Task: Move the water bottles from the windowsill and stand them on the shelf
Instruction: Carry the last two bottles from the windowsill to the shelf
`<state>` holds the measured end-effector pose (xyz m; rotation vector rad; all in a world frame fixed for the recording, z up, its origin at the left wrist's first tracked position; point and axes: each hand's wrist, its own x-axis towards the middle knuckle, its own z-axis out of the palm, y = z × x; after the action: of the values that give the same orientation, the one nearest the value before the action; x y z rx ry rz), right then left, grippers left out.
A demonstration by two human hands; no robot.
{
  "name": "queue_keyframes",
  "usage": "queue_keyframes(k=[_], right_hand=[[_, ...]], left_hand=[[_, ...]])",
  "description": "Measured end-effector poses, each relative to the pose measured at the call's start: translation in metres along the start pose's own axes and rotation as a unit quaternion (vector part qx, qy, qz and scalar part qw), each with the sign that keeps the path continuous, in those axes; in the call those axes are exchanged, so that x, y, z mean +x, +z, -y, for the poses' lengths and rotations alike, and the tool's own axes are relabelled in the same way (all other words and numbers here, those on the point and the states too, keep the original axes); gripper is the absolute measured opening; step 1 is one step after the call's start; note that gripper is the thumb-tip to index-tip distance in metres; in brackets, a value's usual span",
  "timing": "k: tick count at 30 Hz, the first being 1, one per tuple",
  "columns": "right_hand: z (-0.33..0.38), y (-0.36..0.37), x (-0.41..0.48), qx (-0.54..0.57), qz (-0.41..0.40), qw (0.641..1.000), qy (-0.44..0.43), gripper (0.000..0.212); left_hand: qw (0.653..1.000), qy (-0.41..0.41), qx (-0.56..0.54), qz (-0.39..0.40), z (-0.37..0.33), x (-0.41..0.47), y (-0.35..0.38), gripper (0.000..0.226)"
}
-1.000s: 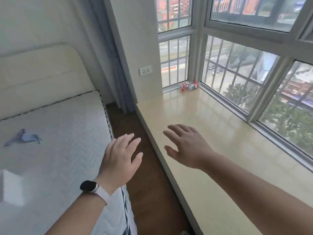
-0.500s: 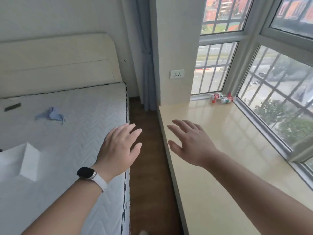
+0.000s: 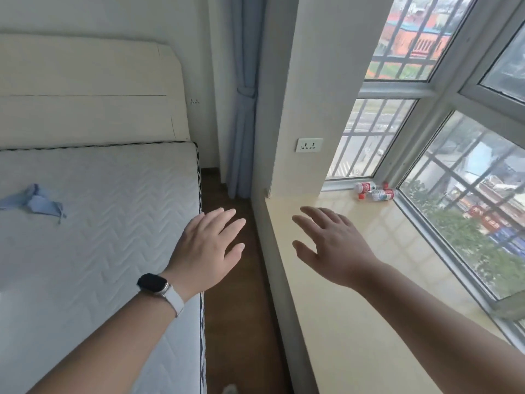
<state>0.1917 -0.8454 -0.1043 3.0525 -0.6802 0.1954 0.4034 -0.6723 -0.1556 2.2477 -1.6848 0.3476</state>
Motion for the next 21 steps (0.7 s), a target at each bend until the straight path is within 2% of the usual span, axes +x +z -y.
queue_keyframes(k=[9, 21], right_hand=[[0.007, 0.01, 0.079, -0.004, -0.018, 0.999, 0.032, 0.051], [-0.058, 0.041, 0.152, 0.006, -0.024, 0.996, 0.081, 0.052]], left_hand=[[0.998, 0.053, -0.014, -0.016, 0.072, 0.073, 0.02, 0.046], [0.996, 0.09, -0.029, 0.004, 0.087, 0.178, 0.067, 0.047]])
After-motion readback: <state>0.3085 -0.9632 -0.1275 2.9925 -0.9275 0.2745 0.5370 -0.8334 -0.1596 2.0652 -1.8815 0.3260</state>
